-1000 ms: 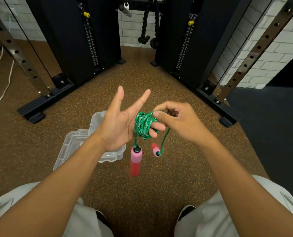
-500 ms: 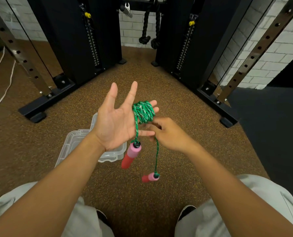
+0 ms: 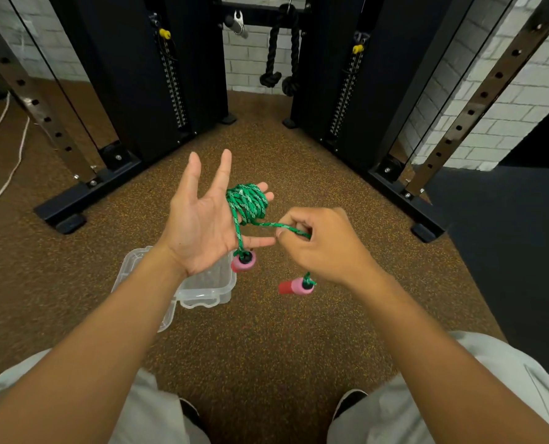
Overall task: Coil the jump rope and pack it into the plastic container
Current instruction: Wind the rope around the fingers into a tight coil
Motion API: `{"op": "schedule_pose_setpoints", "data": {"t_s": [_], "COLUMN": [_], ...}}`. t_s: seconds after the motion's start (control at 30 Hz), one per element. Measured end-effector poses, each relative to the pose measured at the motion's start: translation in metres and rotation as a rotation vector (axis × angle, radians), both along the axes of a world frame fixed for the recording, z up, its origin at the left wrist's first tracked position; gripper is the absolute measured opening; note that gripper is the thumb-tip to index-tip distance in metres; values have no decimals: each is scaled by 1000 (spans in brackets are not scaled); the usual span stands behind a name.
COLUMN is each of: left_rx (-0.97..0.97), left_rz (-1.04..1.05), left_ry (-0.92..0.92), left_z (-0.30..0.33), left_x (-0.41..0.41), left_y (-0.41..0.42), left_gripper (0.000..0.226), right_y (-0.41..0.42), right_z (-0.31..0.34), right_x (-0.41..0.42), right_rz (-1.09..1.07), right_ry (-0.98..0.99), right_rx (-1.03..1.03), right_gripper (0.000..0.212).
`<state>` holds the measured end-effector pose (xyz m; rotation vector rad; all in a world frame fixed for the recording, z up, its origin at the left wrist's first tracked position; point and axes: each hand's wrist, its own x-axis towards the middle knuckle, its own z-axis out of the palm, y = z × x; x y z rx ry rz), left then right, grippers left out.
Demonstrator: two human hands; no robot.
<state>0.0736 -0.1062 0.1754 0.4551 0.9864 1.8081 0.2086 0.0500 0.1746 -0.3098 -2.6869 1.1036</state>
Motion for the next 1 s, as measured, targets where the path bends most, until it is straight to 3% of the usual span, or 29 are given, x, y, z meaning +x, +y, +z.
{"op": "schedule_pose_setpoints", "data": {"t_s": [0.17, 0.3, 0.6, 0.87, 1.0], "left_rx": [-132, -189, -195, -139, -20], "left_rz": [-197, -232, -317, -293, -258], "left_ry": [157, 212, 257, 167, 64], "left_z": [-3, -5, -6, -6, -5], "left_x": [12, 20, 17, 12, 13], "left_y": [2, 4, 4, 3, 1], "left_gripper": [71, 70, 75, 67, 75], "right_y": [4, 10, 18, 22, 22], "right_z": [5, 6, 11, 3, 2], "right_x": [2, 3, 7, 5, 2], "right_rz": [-5, 34, 84, 70, 73], "right_ry": [44, 10, -32, 100, 164], "right_rx": [65, 100, -224, -309, -395], "right_gripper": [12, 6, 6, 9, 9]}}
